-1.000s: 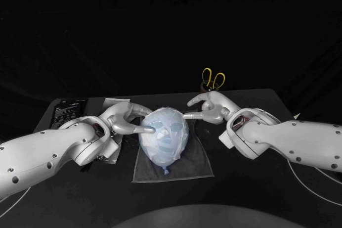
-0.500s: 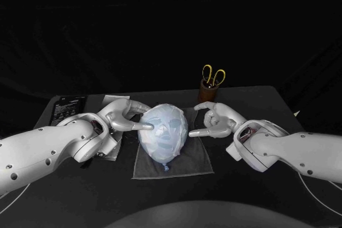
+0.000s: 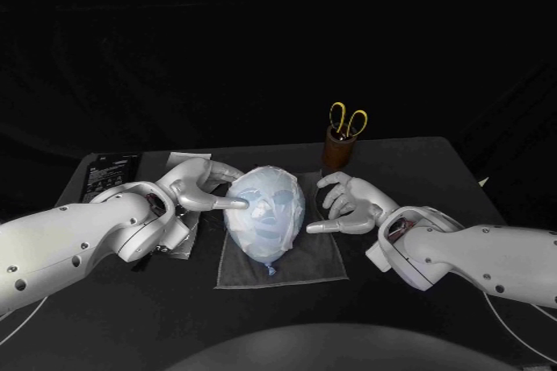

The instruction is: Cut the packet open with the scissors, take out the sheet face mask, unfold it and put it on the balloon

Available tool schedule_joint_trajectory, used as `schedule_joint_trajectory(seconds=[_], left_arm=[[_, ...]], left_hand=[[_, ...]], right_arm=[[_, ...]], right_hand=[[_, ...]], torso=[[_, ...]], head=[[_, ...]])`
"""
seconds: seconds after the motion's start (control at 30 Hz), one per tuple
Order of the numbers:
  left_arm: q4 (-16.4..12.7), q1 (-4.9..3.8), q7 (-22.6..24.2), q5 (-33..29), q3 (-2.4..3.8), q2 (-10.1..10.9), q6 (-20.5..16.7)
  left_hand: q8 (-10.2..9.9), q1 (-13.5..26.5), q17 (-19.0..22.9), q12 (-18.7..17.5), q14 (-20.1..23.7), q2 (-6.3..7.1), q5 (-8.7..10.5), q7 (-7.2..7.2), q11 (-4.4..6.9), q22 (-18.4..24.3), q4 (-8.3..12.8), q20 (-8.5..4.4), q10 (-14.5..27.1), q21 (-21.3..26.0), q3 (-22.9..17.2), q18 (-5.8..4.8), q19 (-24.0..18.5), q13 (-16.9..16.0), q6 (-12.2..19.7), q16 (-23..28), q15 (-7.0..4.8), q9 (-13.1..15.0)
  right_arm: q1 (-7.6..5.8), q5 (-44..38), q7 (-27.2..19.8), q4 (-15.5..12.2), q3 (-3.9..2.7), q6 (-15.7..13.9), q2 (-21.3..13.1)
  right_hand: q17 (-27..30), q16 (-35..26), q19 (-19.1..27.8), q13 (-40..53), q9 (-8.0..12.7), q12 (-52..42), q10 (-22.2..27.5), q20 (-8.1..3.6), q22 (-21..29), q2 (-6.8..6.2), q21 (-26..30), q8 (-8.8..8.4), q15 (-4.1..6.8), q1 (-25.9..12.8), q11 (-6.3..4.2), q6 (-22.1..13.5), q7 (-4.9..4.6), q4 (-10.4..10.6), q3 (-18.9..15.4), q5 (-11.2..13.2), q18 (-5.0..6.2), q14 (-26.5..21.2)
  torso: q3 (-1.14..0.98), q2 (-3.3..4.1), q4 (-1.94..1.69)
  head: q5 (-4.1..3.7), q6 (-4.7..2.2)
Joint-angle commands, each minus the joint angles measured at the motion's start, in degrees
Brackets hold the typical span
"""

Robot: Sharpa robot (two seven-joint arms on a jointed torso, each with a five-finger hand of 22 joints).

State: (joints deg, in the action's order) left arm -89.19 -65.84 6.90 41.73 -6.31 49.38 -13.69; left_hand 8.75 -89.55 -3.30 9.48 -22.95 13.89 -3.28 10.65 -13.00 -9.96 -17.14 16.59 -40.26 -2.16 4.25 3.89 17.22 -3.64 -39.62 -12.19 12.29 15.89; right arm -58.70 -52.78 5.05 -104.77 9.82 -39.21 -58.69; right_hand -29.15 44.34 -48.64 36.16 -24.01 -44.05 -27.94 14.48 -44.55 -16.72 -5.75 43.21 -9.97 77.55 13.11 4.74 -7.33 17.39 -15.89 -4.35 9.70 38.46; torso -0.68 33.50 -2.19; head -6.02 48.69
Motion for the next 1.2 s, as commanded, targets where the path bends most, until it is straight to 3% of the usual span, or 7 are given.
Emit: schedule_joint_trajectory(seconds=[0.03, 0.17, 0.4, 0.9, 1.07, 1.2], left_arm=[[-0.1, 0.19, -0.2, -0.1, -0.19, -0.1, 1.8], [-0.1, 0.19, -0.2, -0.1, -0.19, -0.1, 1.8], [-0.2, 0.19, -0.2, -0.2, -0.2, 0.0, 1.9], [-0.2, 0.19, -0.3, -0.2, -0.2, 0.0, 2.1], [-0.1, 0.19, -0.3, -0.2, -0.2, -0.1, 2.2], [-0.1, 0.19, -0.3, -0.2, -0.2, -0.1, 2.2]], left_hand=[[0.4, -0.1, -0.1, 0.2, -0.5, -0.58, 0.36, 4.11, 0.03, 0.1, 0.0, -0.07, -0.5, -0.2, -0.3, 0.88, 0.4, -0.1, -0.2, 0.2, 0.07, 0.0], [0.4, -0.1, -0.1, 0.2, -0.5, -0.58, 0.36, 4.11, 0.03, 0.1, 0.0, -0.07, -0.5, -0.2, -0.3, 0.88, 0.4, -0.1, -0.2, 0.2, 0.07, 0.0], [0.4, -0.1, -0.1, 0.2, -0.5, -0.58, 0.36, 4.11, 0.03, 0.1, 0.0, -0.07, -0.5, -0.2, -0.3, 0.88, 0.4, -0.1, -0.2, 0.2, 0.07, 0.0], [0.4, -0.1, -0.1, 0.2, -0.6, -0.61, 0.37, 4.13, 0.0, 0.1, 0.0, -0.06, -0.6, -0.2, -0.3, 0.95, 0.4, -0.1, -0.3, 0.2, 0.1, 0.1], [0.4, -0.1, -0.1, 0.2, -0.6, -0.61, 0.37, 4.13, 0.0, 0.1, 0.0, -0.06, -0.6, -0.2, -0.3, 0.95, 0.4, -0.1, -0.3, 0.2, 0.1, 0.1], [0.5, -0.1, -0.1, 0.1, -0.6, -0.68, 0.37, 4.17, -0.04, 0.2, 0.0, -0.04, -0.7, -0.2, -0.3, 1.05, 0.3, -0.1, -0.5, 0.3, 0.13, 0.1]], right_arm=[[0.16, 4.0, -3.5, 0.3, -0.02, 0.4, 0.7], [0.25, 5.3, -4.3, 0.9, 0.0, 0.7, 1.8], [0.29, 6.6, -4.5, 2.4, -0.01, 0.1, 3.5], [0.26, 7.0, -3.4, 4.7, -0.05, 1.0, 6.6], [0.22, 6.8, -2.9, 5.8, -0.06, 0.9, 7.4], [0.14, 6.6, -2.4, 6.9, -0.07, 0.6, 7.9]], right_hand=[[2.9, -3.9, 1.1, -3.6, -0.2, 3.3, 1.5, 1.01, 3.5, 0.15, 2.3, 1.15, -0.88, 0.3, 0.73, -0.6, -9.74, -0.1, 0.3, 0.4, -0.36, -3.3], [6.6, -8.1, 3.2, -8.4, 0.1, 7.0, 2.3, 1.7, 8.2, 0.99, 2.4, 2.34, -1.69, 0.5, 1.21, -0.4, -9.89, 0.0, 0.9, 0.8, -0.55, -5.2], [10.2, -12.0, 7.4, -12.8, 1.1, 9.5, 3.6, 1.86, 13.6, 1.05, 2.3, 2.89, -2.84, 0.0, 1.76, -0.2, -9.94, -0.1, 0.9, 0.9, -1.76, -8.4], [11.7, -13.0, 9.3, -14.9, 1.9, 9.9, 5.0, 1.89, 16.6, 0.18, 2.3, 3.0, -3.44, -0.8, 2.06, -0.9, -9.97, 0.0, 0.1, 0.7, -2.45, -10.1], [11.8, -13.0, 9.5, -15.1, 2.0, 9.8, 5.1, 1.89, 17.0, 0.33, 2.3, 3.12, -3.5, -0.8, 2.08, -0.8, -9.98, -0.1, 0.3, 0.7, -2.53, -10.3], [12.0, -12.8, 9.6, -15.5, 2.2, 9.3, 4.9, 1.86, 17.8, 1.46, 2.2, 3.53, -3.53, -0.6, 2.07, -0.2, -9.99, -0.1, 1.2, 0.9, -2.59, -10.4]], torso=[[0.03, 0.02, -0.03], [0.03, 0.01, -0.07], [0.04, 0.04, -0.14], [0.06, -0.01, -0.1], [0.05, -0.01, -0.09], [0.06, 0.0, -0.11]], head=[[-0.17, 0.09], [-0.14, 0.18], [-0.06, 0.26], [-0.13, 0.47], [-0.2, 0.47], [-0.27, 0.53]])
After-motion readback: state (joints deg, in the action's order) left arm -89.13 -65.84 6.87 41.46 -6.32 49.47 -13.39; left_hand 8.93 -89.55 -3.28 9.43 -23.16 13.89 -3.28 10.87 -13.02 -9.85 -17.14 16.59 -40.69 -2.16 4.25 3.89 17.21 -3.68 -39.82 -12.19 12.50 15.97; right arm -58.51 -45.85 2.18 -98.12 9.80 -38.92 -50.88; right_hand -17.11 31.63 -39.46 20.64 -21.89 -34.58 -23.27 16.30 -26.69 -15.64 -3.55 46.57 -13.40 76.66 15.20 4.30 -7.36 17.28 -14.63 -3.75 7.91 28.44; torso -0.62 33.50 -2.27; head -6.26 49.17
